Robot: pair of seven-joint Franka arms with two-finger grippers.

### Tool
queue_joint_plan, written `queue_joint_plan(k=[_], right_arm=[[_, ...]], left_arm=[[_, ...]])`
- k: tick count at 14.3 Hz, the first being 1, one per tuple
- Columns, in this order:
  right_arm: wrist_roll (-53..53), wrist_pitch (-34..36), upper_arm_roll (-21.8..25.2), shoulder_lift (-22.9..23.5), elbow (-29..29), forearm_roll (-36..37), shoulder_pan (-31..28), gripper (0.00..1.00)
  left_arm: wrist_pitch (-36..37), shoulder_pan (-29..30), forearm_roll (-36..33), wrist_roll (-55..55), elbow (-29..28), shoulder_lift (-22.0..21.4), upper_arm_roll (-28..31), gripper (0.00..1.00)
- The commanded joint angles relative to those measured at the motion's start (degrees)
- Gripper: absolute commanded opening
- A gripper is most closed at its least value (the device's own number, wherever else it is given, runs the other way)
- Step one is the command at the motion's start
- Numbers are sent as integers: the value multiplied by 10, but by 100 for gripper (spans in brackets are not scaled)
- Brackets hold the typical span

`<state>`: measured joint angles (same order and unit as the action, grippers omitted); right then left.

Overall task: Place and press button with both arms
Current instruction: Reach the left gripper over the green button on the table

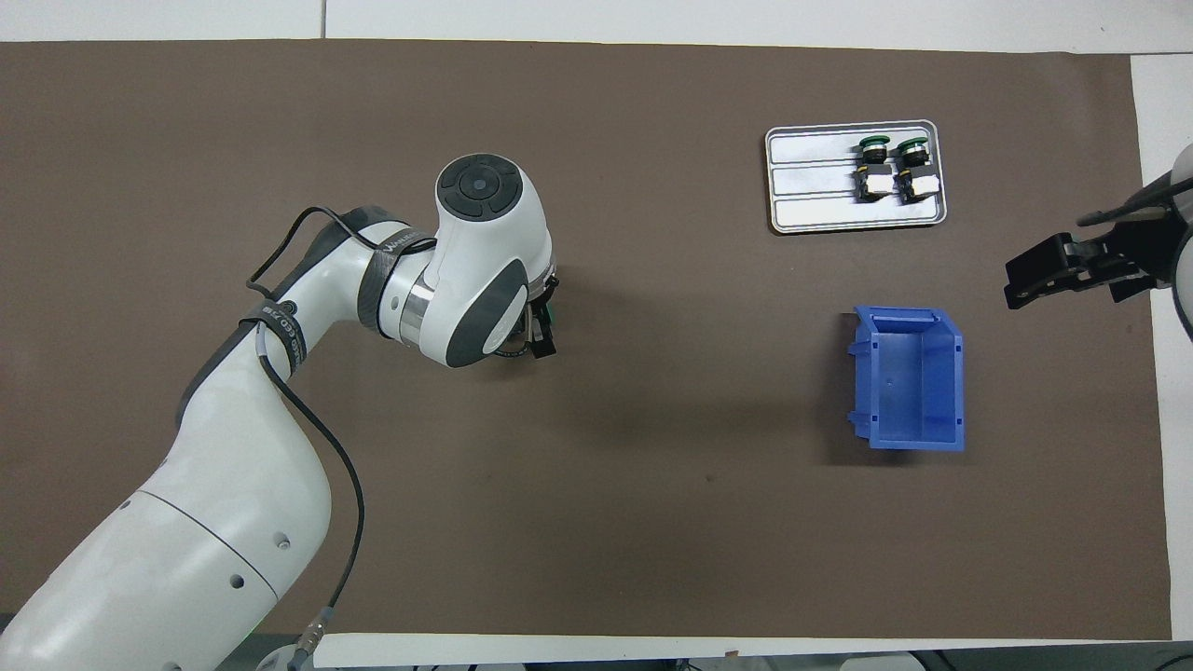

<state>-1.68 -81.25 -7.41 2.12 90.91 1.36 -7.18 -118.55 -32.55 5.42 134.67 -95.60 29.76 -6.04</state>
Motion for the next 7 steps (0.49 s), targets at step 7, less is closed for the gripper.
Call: queue_joint_plan(k=[7], right_arm=[[-36,-11,-2,-12,16,-6,-10,100]], left_arm=[[-17,-3,-6,16,-14,-10,5,45]])
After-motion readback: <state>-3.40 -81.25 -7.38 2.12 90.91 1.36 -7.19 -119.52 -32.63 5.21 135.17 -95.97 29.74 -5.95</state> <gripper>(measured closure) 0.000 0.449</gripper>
